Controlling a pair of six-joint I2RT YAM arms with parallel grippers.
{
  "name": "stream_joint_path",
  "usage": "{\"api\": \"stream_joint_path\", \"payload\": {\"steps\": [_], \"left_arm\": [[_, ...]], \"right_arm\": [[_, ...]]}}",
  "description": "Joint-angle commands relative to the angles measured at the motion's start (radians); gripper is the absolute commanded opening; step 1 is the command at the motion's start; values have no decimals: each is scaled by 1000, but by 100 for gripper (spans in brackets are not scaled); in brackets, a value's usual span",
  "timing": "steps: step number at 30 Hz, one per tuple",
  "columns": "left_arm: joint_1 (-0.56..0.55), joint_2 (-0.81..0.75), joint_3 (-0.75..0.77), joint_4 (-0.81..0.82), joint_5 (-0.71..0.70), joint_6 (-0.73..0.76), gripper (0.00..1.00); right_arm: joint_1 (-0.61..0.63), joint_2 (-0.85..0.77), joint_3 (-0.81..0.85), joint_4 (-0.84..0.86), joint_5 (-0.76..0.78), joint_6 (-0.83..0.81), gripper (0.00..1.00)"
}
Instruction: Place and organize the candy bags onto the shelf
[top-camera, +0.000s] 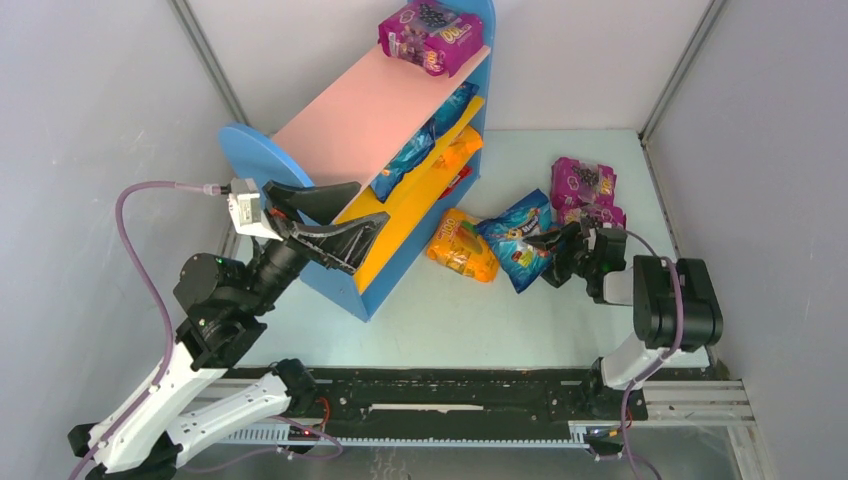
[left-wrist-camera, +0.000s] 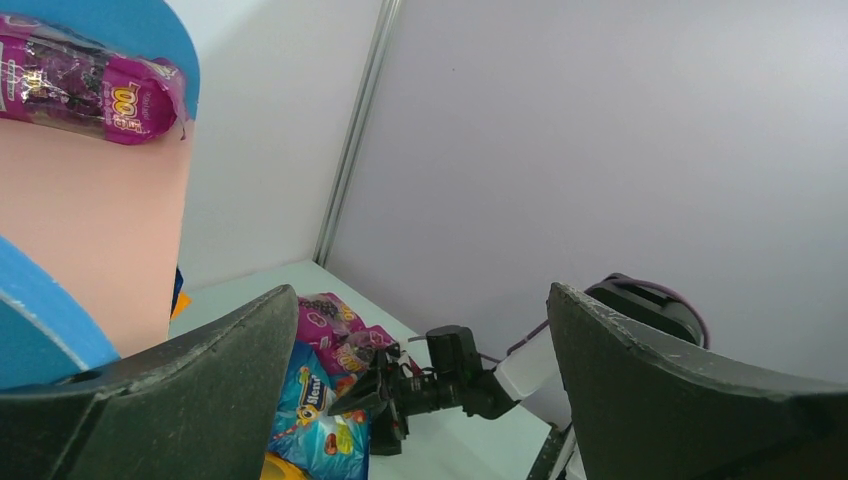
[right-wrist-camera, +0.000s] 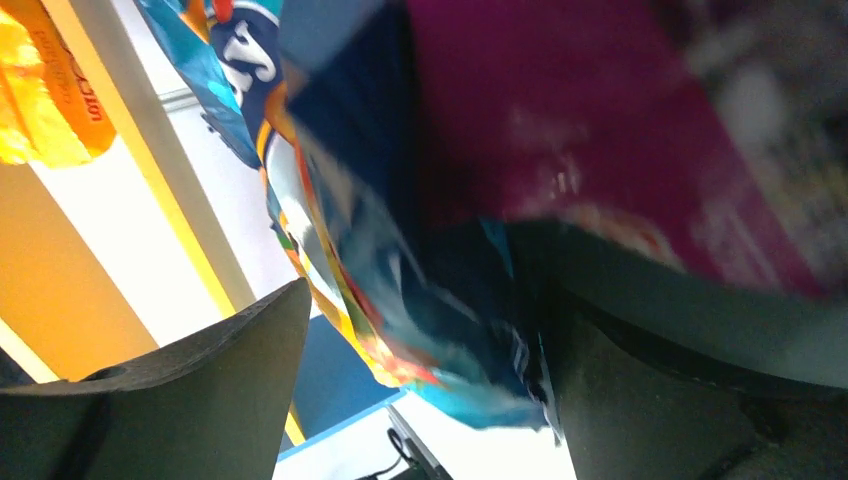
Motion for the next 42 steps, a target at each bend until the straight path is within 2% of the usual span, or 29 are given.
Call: {"api": "stream_joint_path", "payload": {"steps": [1,7,13,22,24,27,33,38,42], "left_arm": [[20,17,-33,15,-31,8,100],[21,11,-35,18,-38,15,100],[23,17,-40,20,-35,9,100],[28,21,-40,24,-27,1,100],[27,20,-39,24,-25,0,100],[27,17,-40,24,-25,0,100],[27,15,-41,25,-25,-1,100],[28,16,-42,25,-28,2,100],[27,13,-42,25,-29,4,100]], "right_arm": [[34,104,11,253,40,117,92],[110,225,-24,564,139,260,81],[126,171,-62,610,165,210,76],[107,243,-100,882,109,339,21],[76,251,-107,927,93,371,16],[61,212,-111,927,52,383,14],[4,19,-139,751,-52,341,11],[3,-235,-101,376,-119,177,9],[42,-491,4,-79,-84,-56,7]]}}
